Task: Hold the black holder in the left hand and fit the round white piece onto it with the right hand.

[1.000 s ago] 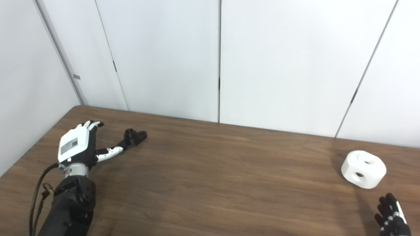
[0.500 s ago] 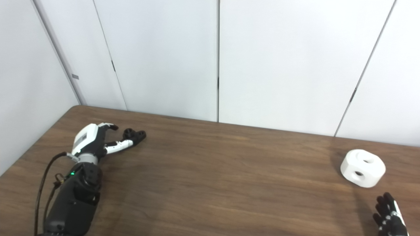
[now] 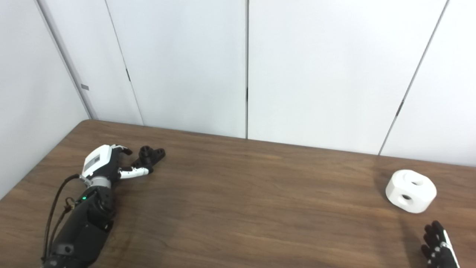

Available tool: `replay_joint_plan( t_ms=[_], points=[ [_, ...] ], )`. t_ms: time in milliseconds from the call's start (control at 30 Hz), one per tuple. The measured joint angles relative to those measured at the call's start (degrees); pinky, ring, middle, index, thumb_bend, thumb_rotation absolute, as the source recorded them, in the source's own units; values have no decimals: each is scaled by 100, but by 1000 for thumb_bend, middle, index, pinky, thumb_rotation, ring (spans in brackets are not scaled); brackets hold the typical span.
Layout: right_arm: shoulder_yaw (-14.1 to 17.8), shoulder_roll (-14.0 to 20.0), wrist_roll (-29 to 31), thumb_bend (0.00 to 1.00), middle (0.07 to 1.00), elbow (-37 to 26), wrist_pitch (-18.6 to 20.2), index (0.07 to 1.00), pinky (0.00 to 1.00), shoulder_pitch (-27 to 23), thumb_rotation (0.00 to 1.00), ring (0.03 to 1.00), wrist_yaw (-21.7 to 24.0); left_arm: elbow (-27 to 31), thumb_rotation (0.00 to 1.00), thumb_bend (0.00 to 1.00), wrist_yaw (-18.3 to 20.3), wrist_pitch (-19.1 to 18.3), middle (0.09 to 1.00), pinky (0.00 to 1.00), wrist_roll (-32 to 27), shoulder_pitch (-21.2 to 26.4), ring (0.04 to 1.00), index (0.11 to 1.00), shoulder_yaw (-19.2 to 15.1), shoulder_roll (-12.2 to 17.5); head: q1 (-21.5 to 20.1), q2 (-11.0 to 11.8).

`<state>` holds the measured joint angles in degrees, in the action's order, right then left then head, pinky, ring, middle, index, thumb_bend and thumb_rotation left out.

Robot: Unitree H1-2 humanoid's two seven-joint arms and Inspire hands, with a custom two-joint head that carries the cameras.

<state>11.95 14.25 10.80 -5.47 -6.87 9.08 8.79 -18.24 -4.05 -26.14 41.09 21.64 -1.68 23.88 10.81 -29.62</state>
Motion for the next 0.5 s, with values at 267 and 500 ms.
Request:
replay_joint_plan(
  t_ms=[267,500],
  points=[
    [-5,-11,8,612,974,-36,20,999,1000,26,1000,1000,2,-311,351,938,-418,120,928,1000,-95,108,982,736,246,4,9,-44],
    [-7,-39,61,625,973,-108,71,995,1000,92,1000,1000,0,-309,318,905,-511,227,905,1000,-240,107,968,660,294,4,0,-114]
  ],
)
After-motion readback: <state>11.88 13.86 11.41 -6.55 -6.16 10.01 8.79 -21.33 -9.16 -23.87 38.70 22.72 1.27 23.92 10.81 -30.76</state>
